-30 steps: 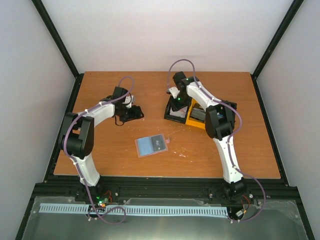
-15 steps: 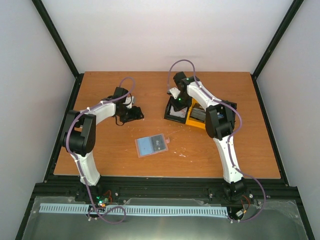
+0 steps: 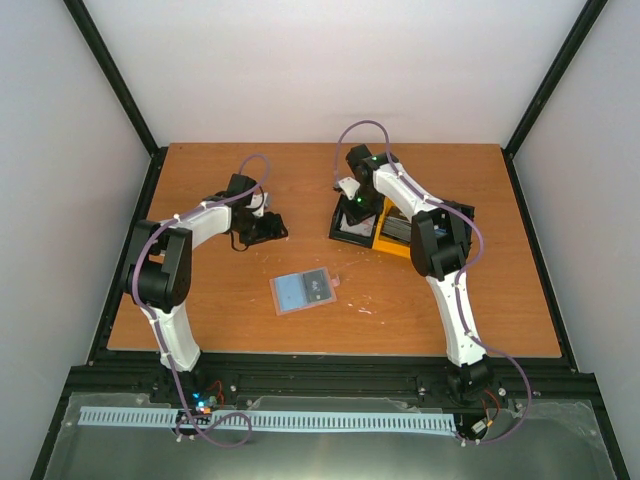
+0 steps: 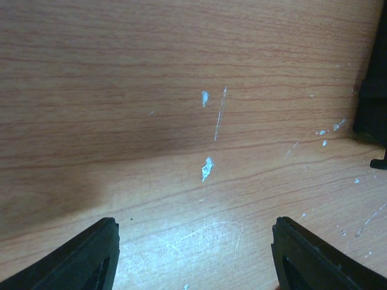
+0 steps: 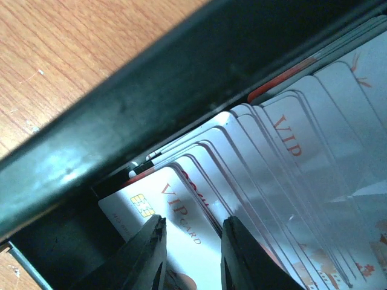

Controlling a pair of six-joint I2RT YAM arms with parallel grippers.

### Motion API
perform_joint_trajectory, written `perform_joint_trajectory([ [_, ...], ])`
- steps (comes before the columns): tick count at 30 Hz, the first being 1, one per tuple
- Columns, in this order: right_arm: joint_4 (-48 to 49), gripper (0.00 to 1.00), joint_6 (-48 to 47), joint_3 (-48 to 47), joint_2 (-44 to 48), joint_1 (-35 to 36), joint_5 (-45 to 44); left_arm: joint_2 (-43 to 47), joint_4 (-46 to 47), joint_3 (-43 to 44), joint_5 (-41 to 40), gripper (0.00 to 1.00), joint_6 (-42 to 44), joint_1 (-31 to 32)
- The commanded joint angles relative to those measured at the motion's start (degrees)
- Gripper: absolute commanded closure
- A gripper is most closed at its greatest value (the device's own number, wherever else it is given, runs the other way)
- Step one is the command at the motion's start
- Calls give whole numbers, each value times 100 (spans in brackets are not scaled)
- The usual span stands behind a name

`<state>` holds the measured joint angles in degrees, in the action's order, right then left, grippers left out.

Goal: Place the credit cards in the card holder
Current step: Pick up the credit card from the storage box.

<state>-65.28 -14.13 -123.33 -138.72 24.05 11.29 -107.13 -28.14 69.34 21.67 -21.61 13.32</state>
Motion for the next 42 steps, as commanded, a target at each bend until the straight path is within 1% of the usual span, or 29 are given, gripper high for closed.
perform_joint_trajectory([
  [1, -327, 73, -122, 67, -86, 24, -39, -36, -81, 235, 22, 30, 136, -53],
  [8, -371, 77, -245, 54, 103, 27, 108, -10, -60, 210, 4, 30, 131, -49],
  [14, -492, 79, -387, 131, 277, 29, 570, 21, -51, 176, -1, 30, 127, -49],
  [19, -507, 82, -439, 235, 385, 25, 563, 43, -42, 150, -36, 30, 127, -49],
  [23, -578, 83, -517, 252, 458, 20, 733, 43, -34, 141, -44, 30, 123, -49],
  [33, -824, 82, -796, 386, 566, 11, 1340, 26, -25, 158, -48, 30, 130, -49],
  [36, -860, 81, -842, 450, 564, 12, 1386, 32, -29, 150, -53, 30, 131, -49],
  [42, -860, 76, -872, 608, 605, 12, 1300, 35, -25, 145, -64, 30, 135, -49],
])
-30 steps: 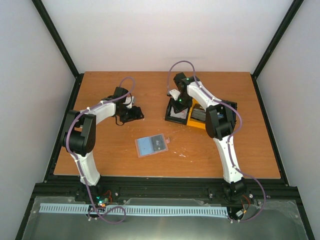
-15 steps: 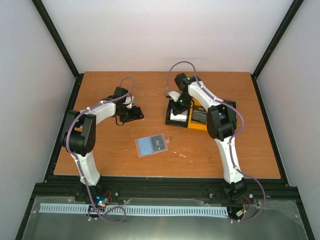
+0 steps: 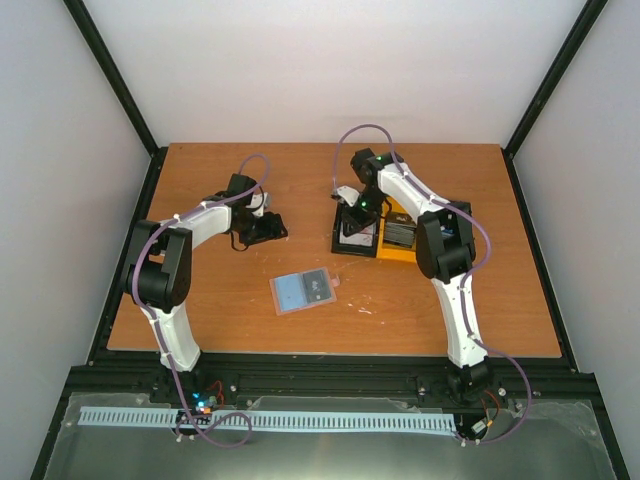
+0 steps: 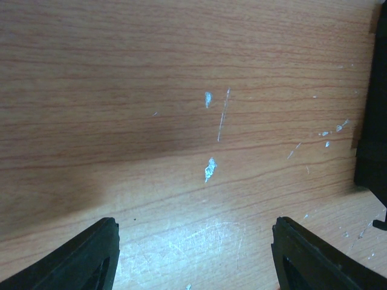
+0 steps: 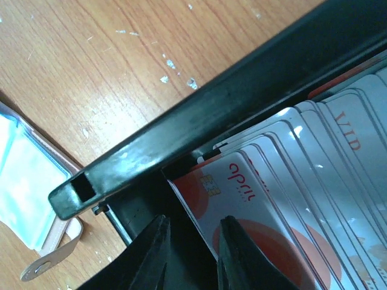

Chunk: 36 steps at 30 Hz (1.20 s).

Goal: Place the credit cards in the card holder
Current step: Pick up the credit card from the storage box.

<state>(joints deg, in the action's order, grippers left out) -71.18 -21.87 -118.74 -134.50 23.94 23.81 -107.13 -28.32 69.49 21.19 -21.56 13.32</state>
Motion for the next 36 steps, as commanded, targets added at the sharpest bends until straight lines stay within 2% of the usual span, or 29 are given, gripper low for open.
perform_joint_trajectory([
  [1, -273, 75, -105, 167, 182, 18, 37, 35, -7, 134, -10, 30, 127, -47],
  [15, -465, 73, -305, 395, 471, -18, 349, 51, -8, 129, -24, 30, 139, -49],
  [36, -384, 72, -64, 1118, 841, -6, 408, 214, 73, 49, 7, 30, 129, -49],
])
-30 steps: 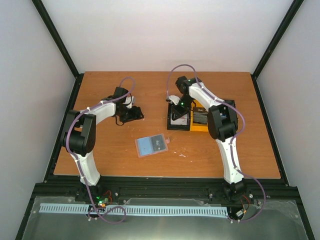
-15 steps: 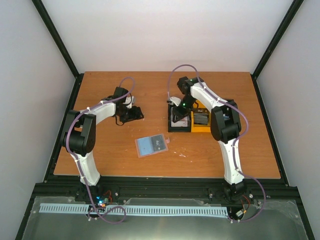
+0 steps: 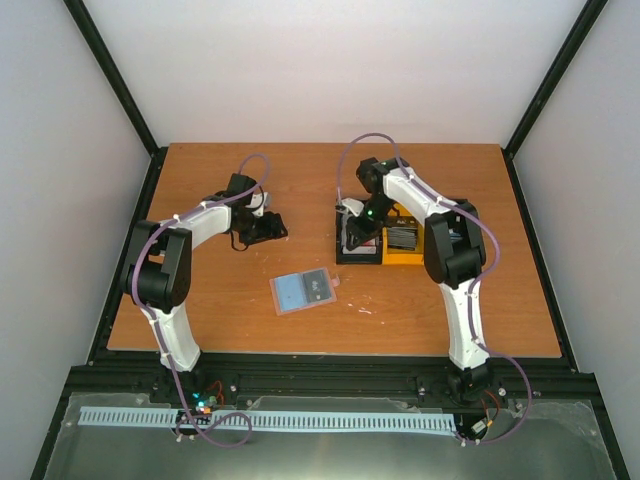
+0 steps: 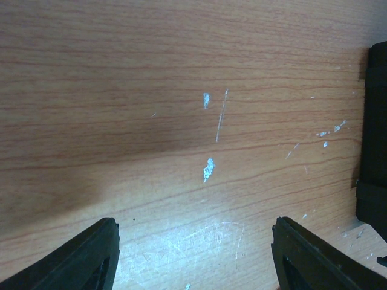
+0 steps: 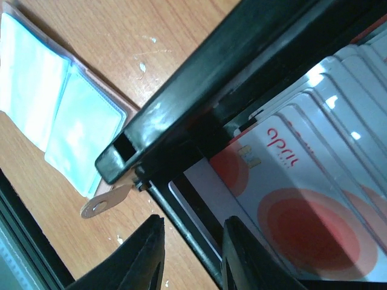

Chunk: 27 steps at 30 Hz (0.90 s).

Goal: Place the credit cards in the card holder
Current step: Pick up the credit card from the storage box.

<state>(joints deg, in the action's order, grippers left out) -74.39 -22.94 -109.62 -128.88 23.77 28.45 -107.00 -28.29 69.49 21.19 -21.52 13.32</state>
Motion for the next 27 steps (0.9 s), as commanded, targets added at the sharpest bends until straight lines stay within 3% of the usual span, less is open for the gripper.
perform_joint_trajectory([
  [1, -44, 71, 39, 249, 296, 13, -72, 202, 82, 47, 8, 30, 121, -49],
  [11, 193, 58, 2, 316, 234, 110, -473, 259, 113, -6, 35, 30, 117, -54],
  [27, 90, 56, -203, 25, -16, 145, -426, 232, 95, 29, 4, 30, 131, -49],
])
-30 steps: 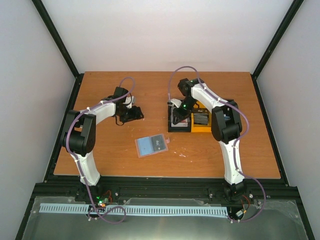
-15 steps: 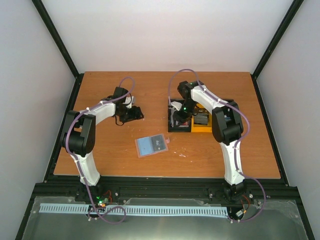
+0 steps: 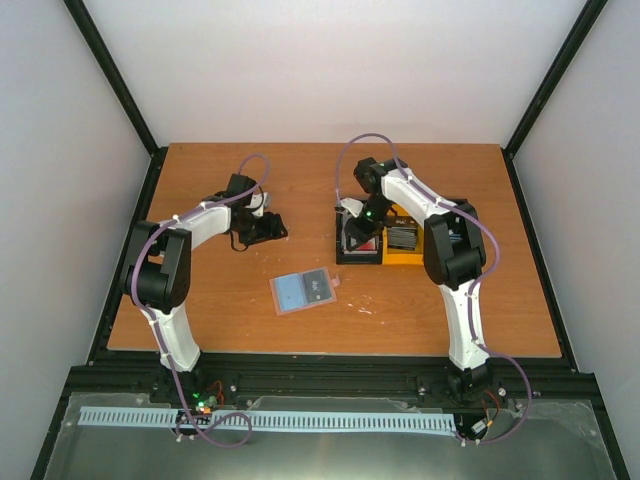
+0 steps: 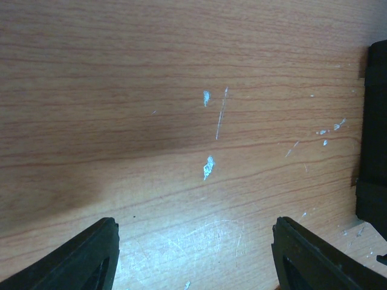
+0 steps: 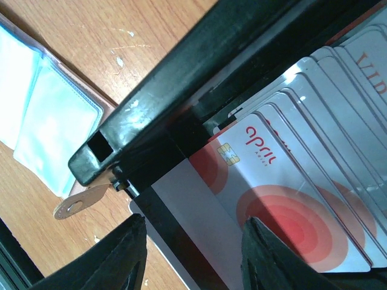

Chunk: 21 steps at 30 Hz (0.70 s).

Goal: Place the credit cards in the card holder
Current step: Pick up the credit card from the storage box.

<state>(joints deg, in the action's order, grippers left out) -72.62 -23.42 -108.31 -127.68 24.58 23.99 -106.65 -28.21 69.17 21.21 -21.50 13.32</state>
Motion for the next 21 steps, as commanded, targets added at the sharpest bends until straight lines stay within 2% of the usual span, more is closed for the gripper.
perform_joint_trajectory([
  [1, -100, 56, -165, -103, -157, 65, 49, 197, 87, 62, -2, 30, 129, -49],
  [8, -147, 45, -211, -114, -83, 48, 356, 206, 87, 51, -15, 29, 134, -53],
  [21, 73, 44, -105, 264, -93, 38, 129, 206, 96, 53, -30, 30, 141, -47],
])
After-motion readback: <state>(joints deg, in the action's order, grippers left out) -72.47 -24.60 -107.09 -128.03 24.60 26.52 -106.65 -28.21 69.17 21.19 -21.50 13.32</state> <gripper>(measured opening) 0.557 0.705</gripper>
